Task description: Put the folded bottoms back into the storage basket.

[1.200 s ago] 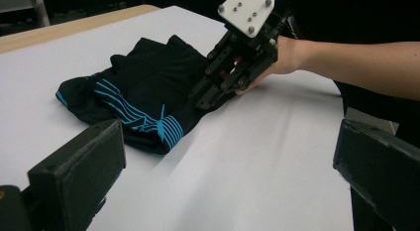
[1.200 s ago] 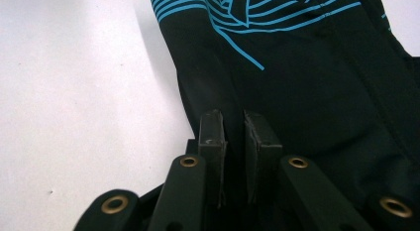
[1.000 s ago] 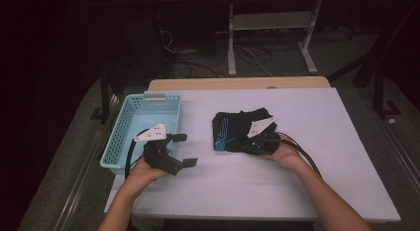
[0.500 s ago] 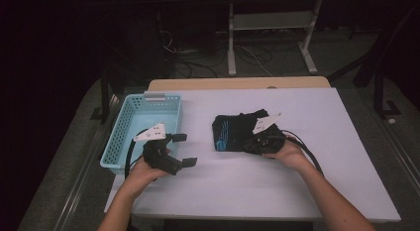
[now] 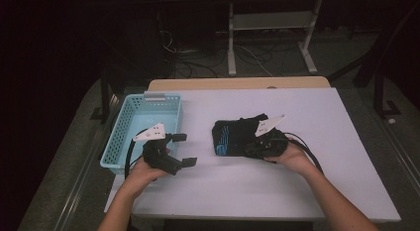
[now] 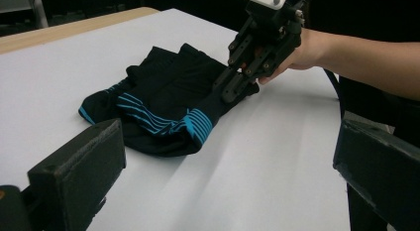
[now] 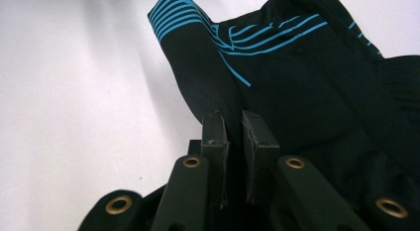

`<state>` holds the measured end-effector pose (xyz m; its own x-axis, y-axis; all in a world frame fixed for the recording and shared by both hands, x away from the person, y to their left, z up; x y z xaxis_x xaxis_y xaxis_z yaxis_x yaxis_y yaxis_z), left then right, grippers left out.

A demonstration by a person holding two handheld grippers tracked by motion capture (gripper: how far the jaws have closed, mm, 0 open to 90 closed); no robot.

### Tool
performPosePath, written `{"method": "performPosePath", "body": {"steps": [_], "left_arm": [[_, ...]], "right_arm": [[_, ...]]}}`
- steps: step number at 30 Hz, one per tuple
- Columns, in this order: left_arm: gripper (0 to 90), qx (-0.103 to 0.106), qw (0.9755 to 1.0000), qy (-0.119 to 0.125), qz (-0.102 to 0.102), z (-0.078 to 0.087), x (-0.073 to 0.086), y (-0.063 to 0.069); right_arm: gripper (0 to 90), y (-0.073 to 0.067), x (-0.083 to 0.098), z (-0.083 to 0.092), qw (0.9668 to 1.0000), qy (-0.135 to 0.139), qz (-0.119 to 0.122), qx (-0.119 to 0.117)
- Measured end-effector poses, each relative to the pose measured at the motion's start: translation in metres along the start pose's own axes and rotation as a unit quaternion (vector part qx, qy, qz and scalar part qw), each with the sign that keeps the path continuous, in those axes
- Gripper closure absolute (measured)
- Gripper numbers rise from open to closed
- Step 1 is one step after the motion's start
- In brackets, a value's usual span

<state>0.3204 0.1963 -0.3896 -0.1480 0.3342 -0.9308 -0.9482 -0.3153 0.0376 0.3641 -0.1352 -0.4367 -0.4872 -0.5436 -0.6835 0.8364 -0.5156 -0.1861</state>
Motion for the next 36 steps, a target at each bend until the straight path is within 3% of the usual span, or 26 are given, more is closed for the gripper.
{"method": "performPosePath", "body": {"steps": [36], "left_arm": [[0.0, 0.001, 1.0, 0.003, 0.002, 0.001, 0.0, 0.0]], "right_arm": [[80.3, -0.051, 0.03, 0.024, 0.9994, -0.017, -0.002, -0.031]]}}
Point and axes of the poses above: each handheld gripper's, and its own axes: z roughly backward along the jaws, x roughly out of its underside, y roughly to its right, the point moved 2 cm from there along -z, roughly forward along the jaws, and after that the axes turned 11 degrees about -z, right-handed, at the moved point
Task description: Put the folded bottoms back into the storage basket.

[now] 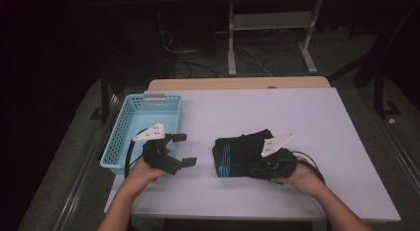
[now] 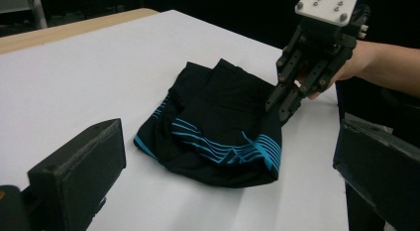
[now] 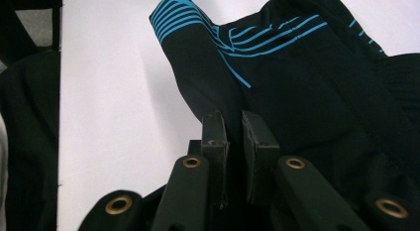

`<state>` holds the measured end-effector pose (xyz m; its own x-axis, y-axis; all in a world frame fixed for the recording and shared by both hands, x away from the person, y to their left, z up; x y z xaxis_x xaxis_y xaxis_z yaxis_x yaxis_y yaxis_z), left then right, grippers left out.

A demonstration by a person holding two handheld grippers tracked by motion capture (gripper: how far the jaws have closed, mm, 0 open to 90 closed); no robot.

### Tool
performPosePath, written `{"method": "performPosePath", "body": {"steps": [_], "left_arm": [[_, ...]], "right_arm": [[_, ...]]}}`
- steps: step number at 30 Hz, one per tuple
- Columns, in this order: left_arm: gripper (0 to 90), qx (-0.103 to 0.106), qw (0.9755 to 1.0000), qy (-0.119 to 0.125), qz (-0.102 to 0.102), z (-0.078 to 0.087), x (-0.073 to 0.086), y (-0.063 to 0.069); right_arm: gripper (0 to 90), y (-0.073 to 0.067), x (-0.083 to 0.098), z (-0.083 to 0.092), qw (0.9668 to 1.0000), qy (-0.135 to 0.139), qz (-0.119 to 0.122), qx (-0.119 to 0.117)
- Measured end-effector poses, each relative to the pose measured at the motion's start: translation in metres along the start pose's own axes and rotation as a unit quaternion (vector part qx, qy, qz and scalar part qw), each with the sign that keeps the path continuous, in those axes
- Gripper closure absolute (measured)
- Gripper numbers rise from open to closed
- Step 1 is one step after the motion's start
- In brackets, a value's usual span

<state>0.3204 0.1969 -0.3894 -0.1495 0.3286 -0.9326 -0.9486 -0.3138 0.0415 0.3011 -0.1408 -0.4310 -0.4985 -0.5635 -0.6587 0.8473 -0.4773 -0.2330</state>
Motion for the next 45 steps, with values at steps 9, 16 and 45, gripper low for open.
{"method": "performPosePath", "body": {"steps": [9, 16, 45], "left_arm": [[0.0, 0.0, 1.0, 0.0, 0.0, 0.0, 0.0, 0.0], [0.0, 0.0, 1.0, 0.0, 0.0, 0.0, 0.0, 0.0], [0.0, 0.0, 1.0, 0.003, 0.004, 0.0, 0.0, -0.001]], "right_arm": [[80.3, -0.01, 0.006, -0.001, 0.9999, -0.004, 0.006, -0.009], [80.2, -0.018, 0.01, -0.001, 0.9998, -0.008, 0.009, -0.013], [25.1, -0.012, 0.019, 0.022, 0.9971, 0.067, -0.038, 0.004]]}}
Point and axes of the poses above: each handheld gripper's, and its own axes: z roughly backward along the jaws, x roughly out of its underside, y roughly to its right, the point moved 2 cm from there along -z, roughly forward along the jaws, and after that the axes turned 11 degrees about -z, right-handed, at the moved point
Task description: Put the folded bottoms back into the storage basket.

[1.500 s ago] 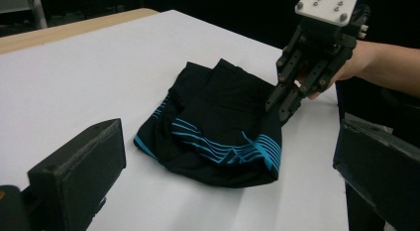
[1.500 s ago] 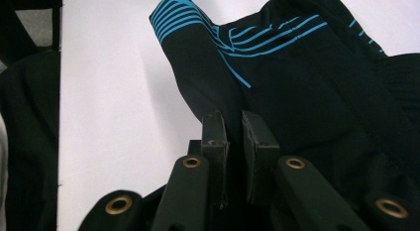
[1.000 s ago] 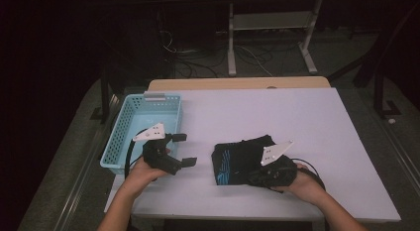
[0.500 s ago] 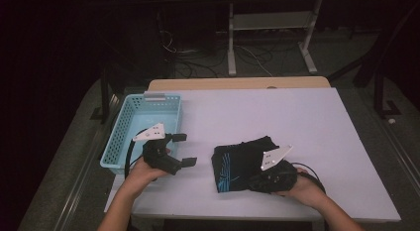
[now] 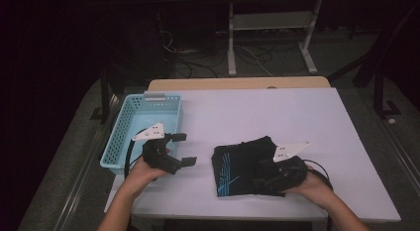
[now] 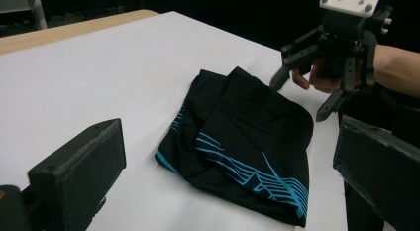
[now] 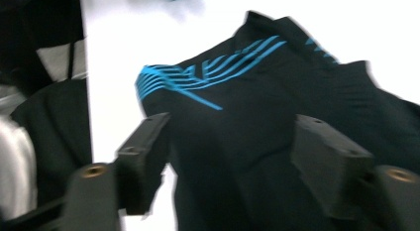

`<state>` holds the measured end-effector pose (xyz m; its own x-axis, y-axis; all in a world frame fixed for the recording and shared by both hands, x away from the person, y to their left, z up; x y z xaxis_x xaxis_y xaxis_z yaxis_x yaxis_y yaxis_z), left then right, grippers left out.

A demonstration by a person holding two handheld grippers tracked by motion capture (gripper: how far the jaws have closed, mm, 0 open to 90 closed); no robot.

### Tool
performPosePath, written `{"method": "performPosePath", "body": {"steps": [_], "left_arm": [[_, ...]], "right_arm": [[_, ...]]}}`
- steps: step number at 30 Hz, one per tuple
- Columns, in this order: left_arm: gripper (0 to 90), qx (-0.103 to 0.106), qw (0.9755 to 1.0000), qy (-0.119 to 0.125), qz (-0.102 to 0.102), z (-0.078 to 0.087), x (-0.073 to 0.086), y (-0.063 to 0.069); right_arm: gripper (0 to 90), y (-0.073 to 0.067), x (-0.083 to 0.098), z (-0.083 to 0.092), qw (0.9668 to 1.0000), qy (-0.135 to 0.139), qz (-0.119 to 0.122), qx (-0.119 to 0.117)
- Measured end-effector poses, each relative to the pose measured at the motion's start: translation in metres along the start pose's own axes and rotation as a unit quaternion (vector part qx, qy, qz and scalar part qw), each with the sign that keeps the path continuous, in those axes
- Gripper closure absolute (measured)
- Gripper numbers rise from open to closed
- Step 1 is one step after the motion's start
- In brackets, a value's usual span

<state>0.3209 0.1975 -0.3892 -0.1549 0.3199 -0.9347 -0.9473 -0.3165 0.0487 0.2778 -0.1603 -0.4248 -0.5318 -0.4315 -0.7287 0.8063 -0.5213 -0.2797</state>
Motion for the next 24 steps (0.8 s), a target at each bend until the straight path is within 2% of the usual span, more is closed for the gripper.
{"method": "performPosePath", "body": {"steps": [4, 11, 24], "left_arm": [[0.0, 0.0, 1.0, 0.0, 0.0, 0.0, 0.0, 0.0], [0.0, 0.0, 1.0, -0.001, 0.0, 0.0, 0.0, 0.0], [0.0, -0.001, 1.0, -0.001, 0.002, 0.0, -0.001, 0.0]], "right_arm": [[19.3, 0.004, 0.003, 0.007, 0.9998, 0.014, -0.004, 0.011], [8.0, 0.014, 0.01, 0.021, 0.9985, 0.038, -0.026, 0.032], [0.3, 0.024, 0.024, 0.037, 0.996, 0.061, -0.044, 0.049]]}}
Point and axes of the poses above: each handheld gripper's, and its own axes: z roughly backward along the jaws, x roughly out of its underside, y roughly to its right, the point moved 2 cm from there along -z, roughly forward along the jaws, and after that the axes turned 11 degrees about -z, right-handed, at the moved point
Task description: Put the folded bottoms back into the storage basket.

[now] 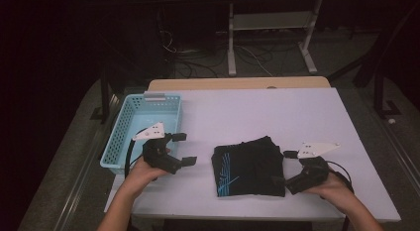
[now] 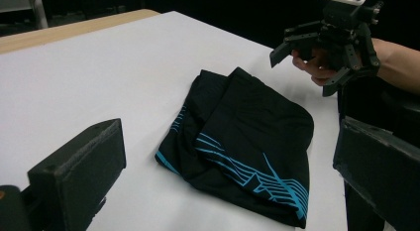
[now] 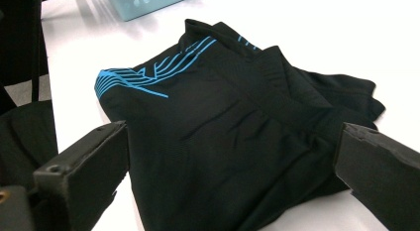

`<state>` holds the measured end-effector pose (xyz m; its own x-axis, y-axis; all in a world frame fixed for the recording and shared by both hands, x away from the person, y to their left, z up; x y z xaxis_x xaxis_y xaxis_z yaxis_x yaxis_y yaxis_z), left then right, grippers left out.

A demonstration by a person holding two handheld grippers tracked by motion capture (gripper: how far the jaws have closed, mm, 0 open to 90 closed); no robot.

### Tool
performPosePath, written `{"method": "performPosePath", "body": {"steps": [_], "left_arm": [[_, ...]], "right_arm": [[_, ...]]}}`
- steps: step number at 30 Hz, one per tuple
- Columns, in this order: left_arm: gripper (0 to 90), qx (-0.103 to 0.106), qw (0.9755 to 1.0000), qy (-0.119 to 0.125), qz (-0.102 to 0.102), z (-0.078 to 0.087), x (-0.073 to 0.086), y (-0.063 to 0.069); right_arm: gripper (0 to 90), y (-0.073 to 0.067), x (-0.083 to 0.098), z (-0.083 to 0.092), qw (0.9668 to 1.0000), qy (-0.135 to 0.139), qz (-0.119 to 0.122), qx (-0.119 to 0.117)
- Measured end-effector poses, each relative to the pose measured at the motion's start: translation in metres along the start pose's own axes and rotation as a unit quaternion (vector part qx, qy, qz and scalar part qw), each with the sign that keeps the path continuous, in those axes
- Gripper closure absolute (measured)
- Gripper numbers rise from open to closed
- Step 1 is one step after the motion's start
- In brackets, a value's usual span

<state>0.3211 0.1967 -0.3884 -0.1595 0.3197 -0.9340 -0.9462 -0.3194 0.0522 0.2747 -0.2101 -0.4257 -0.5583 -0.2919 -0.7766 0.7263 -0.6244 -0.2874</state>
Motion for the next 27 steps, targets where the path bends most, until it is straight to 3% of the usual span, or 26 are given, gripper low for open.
{"method": "performPosePath", "body": {"steps": [7, 12, 18, 27], "left_arm": [[0.0, -0.011, 0.9999, 0.0, -0.002, 0.001, -0.004, 0.001], [0.0, -0.007, 0.9999, 0.009, -0.006, 0.001, -0.012, 0.004], [0.0, 0.006, 0.9999, 0.0, -0.011, -0.01, -0.016, 0.013], [0.0, 0.012, 0.9998, -0.003, -0.015, -0.027, -0.022, 0.023]], "right_arm": [[0.0, 0.004, 0.007, 0.007, 0.9999, 0.008, -0.009, 0.007], [0.0, 0.006, 0.009, 0.006, 0.9999, 0.003, -0.013, 0.001], [0.0, 0.005, 0.012, 0.003, 0.9999, -0.002, -0.013, 0.0], [0.0, 0.008, 0.013, 0.005, 0.9999, 0.012, -0.007, 0.001]]}}
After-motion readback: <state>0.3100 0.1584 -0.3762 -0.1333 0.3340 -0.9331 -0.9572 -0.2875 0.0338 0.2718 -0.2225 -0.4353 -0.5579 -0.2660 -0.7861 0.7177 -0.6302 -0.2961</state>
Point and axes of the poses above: each handheld gripper's, and its own axes: z roughly backward along the jaws, x roughly out of its underside, y roughly to its right, the point moved 2 cm from there along -z, roughly forward along the jaws, and after that the axes turned 11 degrees about -z, right-handed, at the moved point
